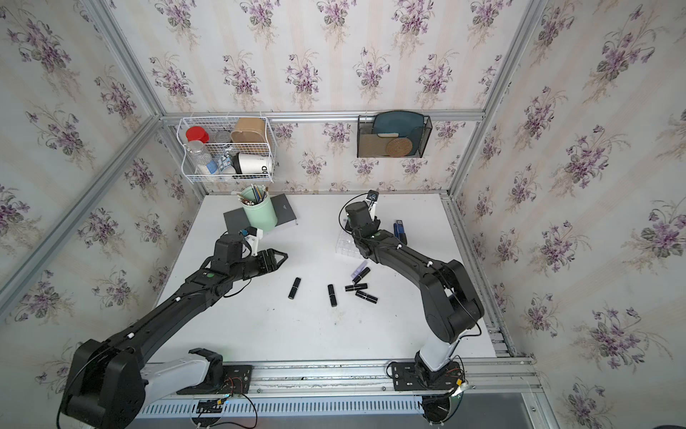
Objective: Arrange the lipsticks in the organizer
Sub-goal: Place the lipstick in the storage box, then pick up the lipstick at the center of the board.
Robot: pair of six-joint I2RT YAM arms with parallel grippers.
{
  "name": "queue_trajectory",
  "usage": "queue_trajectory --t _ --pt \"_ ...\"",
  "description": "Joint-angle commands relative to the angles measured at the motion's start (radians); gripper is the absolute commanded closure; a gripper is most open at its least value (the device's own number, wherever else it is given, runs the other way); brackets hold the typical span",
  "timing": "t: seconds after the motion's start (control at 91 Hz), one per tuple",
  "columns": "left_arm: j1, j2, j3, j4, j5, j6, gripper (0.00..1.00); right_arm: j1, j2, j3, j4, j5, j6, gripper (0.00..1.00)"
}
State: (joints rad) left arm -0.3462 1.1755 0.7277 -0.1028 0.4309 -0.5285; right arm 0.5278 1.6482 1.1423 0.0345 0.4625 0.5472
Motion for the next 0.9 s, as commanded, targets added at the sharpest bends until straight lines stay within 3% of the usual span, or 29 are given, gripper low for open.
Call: queue_trajectory --t 0.0,0.209,0.473,0.89 --pt "-0.065 0.025 0.059 -0.042 -0.039 0.174 0.36 -0.041 -0.081 -0.066 -0.059 -0.065 0.027 0.6" --pt "-0.21 0.202 0.196 -0.049 0.009 0.265 0.37 -0.112 -0.243 -0.245 -0.162 -0.282 0.11 0.64" --pt "-0.396 0.499 0.441 -0.17 -0.066 0.29 0.48 -0.147 -0.395 -0.374 -0.225 -0.303 0.086 0.66" --pt "-0.47 0.773 0.685 -0.269 -0.171 0.335 0.54 -0.173 -0.378 -0.419 -0.175 -0.368 0.067 0.68"
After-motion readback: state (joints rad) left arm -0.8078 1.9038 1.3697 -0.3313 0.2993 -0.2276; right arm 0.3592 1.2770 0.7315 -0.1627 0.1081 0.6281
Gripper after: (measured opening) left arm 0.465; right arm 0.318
